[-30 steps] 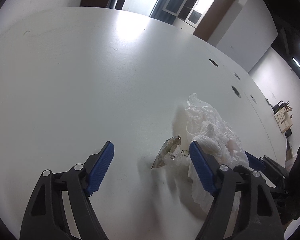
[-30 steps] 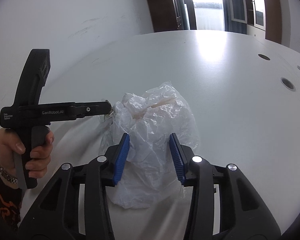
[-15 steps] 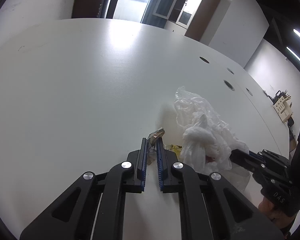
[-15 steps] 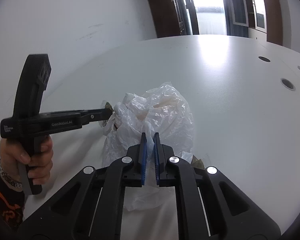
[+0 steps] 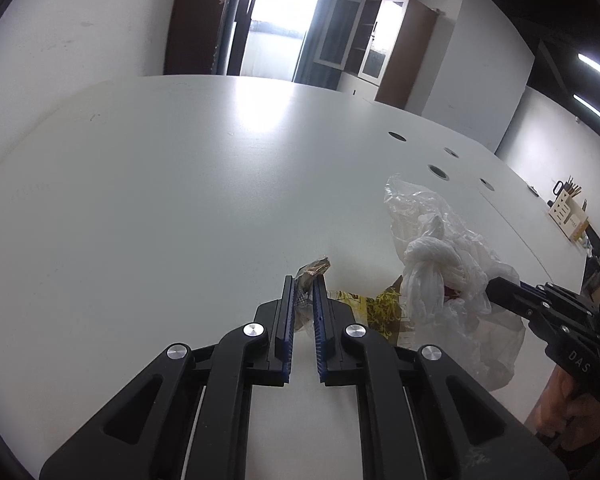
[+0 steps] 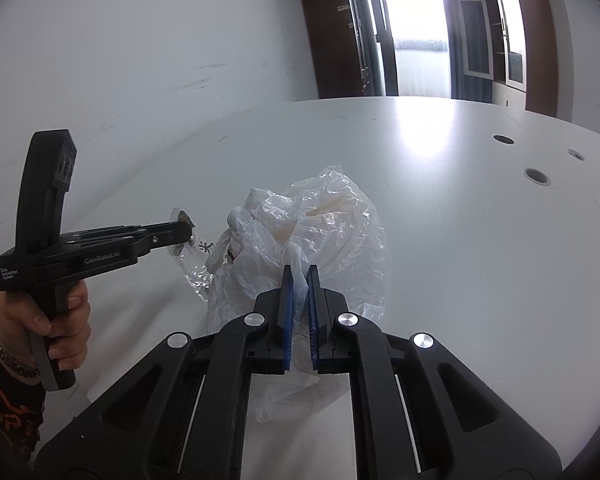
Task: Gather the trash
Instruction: 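Carry the clear bag and wrapper down over the blue wastebasket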
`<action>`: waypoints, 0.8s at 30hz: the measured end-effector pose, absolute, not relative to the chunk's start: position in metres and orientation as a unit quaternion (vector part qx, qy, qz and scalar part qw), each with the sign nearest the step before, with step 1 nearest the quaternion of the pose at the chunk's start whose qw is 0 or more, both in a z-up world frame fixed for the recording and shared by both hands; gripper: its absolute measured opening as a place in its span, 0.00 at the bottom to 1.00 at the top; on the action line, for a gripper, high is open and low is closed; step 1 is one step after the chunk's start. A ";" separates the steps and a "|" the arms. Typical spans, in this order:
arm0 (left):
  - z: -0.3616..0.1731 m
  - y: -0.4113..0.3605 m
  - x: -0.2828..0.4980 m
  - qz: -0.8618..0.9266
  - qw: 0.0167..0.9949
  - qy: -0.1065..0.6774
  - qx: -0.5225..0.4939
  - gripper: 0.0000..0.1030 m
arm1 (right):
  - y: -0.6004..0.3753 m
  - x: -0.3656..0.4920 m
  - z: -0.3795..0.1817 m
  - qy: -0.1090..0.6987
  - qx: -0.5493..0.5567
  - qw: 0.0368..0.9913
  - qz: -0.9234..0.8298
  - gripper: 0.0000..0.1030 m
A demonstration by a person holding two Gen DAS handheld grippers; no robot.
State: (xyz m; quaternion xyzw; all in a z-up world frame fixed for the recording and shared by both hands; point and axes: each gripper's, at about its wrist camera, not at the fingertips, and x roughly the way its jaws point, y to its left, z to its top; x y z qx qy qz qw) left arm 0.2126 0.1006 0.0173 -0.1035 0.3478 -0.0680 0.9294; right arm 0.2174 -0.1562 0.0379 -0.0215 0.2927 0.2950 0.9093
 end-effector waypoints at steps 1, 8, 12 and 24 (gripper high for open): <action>0.021 0.100 0.202 -0.066 0.932 0.342 -0.101 0.08 | -0.159 0.209 0.040 0.289 -0.021 0.910 0.295 0.06; 0.045 0.106 0.138 -0.032 0.944 0.316 -0.088 0.08 | -0.180 0.168 0.054 0.271 -0.016 0.919 0.285 0.06; 0.054 0.111 0.106 -0.011 0.949 0.302 -0.089 0.08 | -0.191 0.138 0.059 0.261 -0.012 0.922 0.285 0.06; 0.060 0.088 -0.002 0.018 0.959 0.275 -0.060 0.08 | -0.230 0.052 0.056 0.242 -0.024 0.918 0.314 0.06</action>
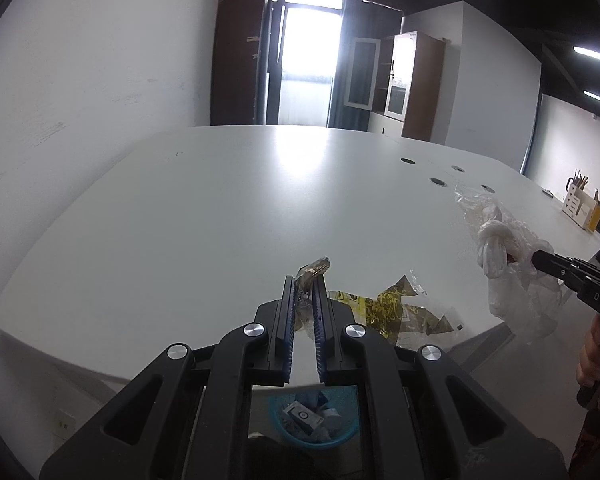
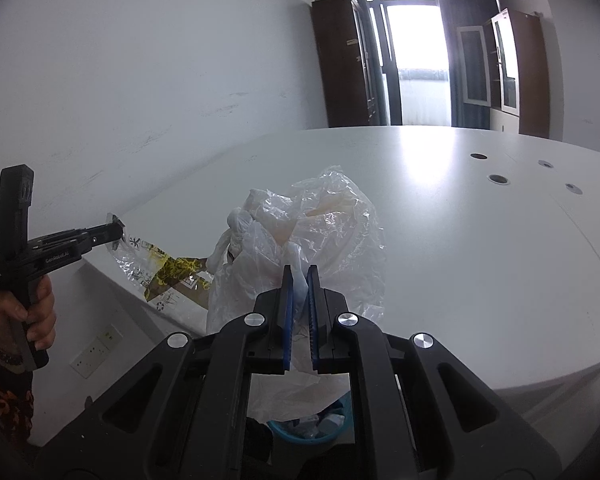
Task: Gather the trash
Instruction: 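Carry the clear bag and wrapper down over the blue wastebasket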
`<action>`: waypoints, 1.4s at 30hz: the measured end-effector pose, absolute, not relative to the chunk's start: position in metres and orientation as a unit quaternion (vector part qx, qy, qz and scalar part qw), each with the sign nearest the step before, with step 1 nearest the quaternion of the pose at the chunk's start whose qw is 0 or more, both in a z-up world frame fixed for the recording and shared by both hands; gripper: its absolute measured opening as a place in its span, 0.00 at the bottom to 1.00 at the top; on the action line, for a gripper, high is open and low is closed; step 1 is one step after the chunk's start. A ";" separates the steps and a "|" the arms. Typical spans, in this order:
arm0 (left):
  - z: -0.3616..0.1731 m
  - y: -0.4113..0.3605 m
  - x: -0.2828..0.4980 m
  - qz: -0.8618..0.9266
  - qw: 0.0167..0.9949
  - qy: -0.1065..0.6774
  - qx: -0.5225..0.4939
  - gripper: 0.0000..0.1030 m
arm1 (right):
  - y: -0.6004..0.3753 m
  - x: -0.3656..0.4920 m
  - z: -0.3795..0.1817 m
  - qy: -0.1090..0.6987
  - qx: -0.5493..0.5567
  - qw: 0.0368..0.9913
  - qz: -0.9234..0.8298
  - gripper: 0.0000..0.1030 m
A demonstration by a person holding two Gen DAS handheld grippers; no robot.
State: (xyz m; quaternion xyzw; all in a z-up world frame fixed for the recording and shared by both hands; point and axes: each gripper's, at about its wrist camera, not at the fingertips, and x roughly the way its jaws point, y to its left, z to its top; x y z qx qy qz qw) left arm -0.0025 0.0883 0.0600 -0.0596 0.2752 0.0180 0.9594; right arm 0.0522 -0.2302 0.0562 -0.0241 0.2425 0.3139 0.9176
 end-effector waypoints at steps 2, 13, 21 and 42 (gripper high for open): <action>0.054 0.084 -0.018 0.014 0.959 0.277 -0.062 0.08 | -0.233 0.039 0.052 0.244 -0.027 0.913 0.326 0.06; -0.022 0.069 -0.069 0.012 0.934 0.348 -0.078 0.08 | -0.227 -0.037 -0.007 0.305 -0.073 0.873 0.375 0.06; -0.095 0.074 -0.047 0.036 0.906 0.410 -0.099 0.08 | -0.214 -0.026 -0.079 0.383 -0.072 0.845 0.366 0.06; -0.223 0.083 0.066 0.090 0.847 0.513 -0.105 0.08 | -0.177 0.066 -0.225 0.502 -0.052 0.813 0.290 0.06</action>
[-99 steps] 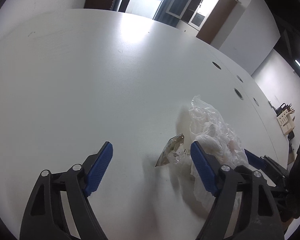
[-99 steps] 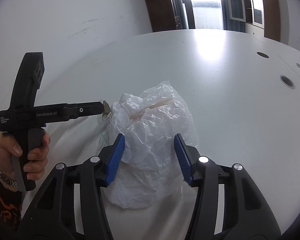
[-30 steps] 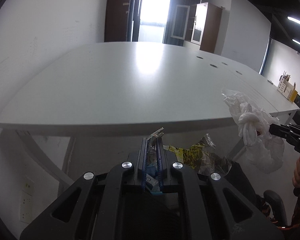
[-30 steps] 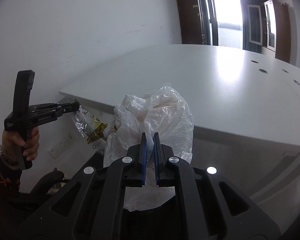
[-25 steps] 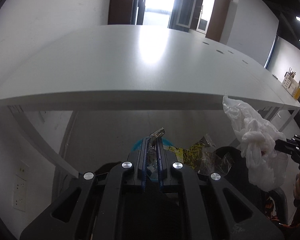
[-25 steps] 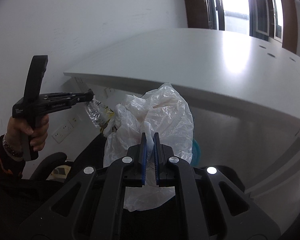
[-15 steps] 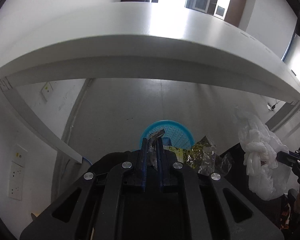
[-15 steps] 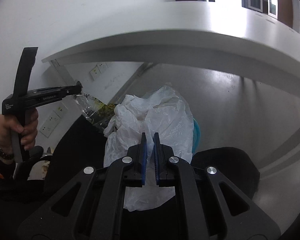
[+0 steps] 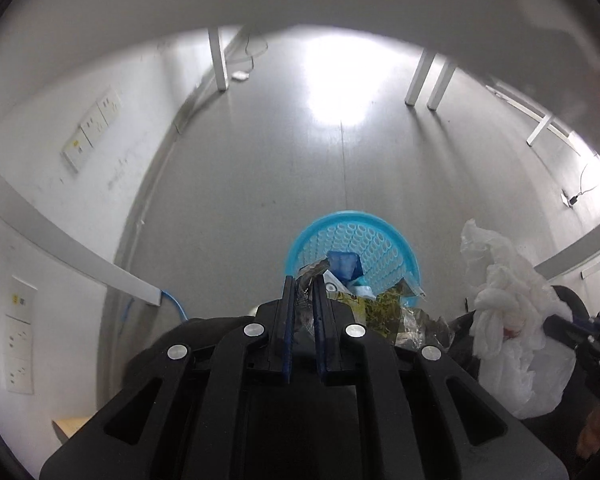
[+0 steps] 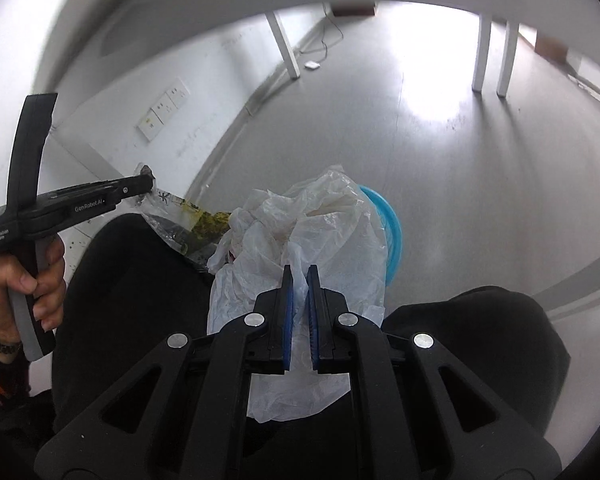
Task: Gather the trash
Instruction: 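Carry the clear bag and wrapper down over the blue wastebasket, then open the right tool dropping the bag while the left tool drops the wrapper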
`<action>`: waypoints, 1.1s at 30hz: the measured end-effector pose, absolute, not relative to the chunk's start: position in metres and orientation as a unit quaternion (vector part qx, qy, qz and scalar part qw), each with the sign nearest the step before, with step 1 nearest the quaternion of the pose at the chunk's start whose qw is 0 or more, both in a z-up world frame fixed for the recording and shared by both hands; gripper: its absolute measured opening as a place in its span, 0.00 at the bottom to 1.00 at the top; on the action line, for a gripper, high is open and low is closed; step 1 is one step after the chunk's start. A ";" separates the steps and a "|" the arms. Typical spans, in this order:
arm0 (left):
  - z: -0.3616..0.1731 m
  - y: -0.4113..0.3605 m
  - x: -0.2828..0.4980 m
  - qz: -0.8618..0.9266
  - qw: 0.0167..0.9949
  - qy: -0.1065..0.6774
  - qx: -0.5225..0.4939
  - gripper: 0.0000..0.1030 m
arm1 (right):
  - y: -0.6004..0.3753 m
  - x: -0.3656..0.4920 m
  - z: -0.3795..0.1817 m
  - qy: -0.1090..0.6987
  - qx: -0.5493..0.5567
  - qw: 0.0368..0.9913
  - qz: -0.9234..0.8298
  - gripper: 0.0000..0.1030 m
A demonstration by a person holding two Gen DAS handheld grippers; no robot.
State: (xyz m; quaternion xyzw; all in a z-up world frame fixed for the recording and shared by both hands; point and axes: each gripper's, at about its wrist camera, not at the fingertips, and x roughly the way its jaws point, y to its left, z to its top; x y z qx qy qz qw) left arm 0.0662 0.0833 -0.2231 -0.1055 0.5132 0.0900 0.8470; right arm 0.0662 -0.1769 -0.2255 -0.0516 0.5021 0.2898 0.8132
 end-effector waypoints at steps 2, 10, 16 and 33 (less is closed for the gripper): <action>-0.236 0.086 0.077 0.093 0.839 0.526 -0.107 0.08 | -0.175 0.081 -0.231 0.512 -0.059 0.810 0.280 0.06; -0.272 0.093 0.117 0.094 0.815 0.555 -0.134 0.07 | -0.156 0.113 -0.265 0.550 -0.050 0.793 0.258 0.06; -0.287 0.067 0.141 0.111 0.816 0.563 -0.067 0.08 | -0.144 0.141 -0.290 0.575 -0.042 0.777 0.253 0.06; -0.387 0.064 0.219 0.127 0.747 0.648 -0.076 0.08 | -0.123 0.226 -0.382 0.640 -0.022 0.740 0.204 0.06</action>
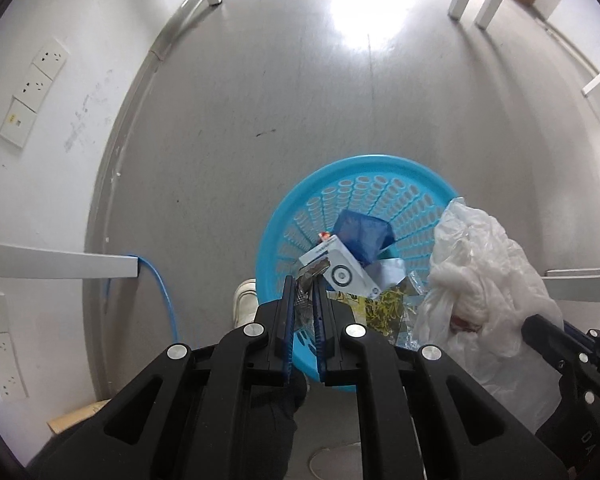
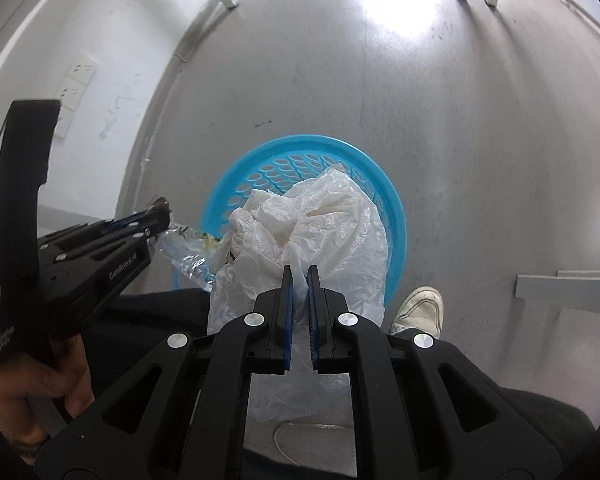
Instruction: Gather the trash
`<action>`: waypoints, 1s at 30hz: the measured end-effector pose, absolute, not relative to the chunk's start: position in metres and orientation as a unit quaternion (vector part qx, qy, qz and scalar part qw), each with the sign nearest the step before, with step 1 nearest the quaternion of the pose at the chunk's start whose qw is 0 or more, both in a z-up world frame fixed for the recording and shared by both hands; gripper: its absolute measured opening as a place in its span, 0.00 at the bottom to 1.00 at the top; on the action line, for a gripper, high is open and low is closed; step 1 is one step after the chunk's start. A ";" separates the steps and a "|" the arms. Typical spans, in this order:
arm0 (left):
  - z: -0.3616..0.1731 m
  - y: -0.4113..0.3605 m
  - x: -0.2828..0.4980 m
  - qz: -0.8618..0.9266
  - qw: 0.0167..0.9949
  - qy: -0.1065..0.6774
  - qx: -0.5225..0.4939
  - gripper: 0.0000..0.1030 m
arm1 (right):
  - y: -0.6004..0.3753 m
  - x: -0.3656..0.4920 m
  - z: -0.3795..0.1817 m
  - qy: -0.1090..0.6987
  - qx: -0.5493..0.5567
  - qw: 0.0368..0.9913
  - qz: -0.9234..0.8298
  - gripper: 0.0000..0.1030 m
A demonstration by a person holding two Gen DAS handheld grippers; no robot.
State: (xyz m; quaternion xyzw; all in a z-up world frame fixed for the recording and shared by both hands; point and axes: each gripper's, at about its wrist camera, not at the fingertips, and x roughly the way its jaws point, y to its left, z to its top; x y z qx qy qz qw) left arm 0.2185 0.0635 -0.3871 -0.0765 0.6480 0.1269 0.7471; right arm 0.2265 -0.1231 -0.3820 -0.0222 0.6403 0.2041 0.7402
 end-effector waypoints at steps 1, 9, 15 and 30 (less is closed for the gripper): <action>-0.392 0.064 0.222 0.128 0.744 0.651 -0.076 0.08 | -0.123 0.230 -0.388 0.646 -0.021 0.737 0.197 0.06; -0.412 0.068 0.237 0.147 0.728 0.664 -0.085 0.09 | -0.113 0.248 -0.418 0.671 -0.024 0.720 0.172 0.06; -0.406 0.062 0.241 0.144 0.750 0.643 -0.054 0.52 | -0.111 0.259 -0.435 0.686 -0.018 0.708 0.166 0.24; -0.357 0.070 0.187 0.096 0.753 0.632 -0.156 0.50 | -0.108 0.222 -0.383 0.641 -0.044 0.738 0.205 0.37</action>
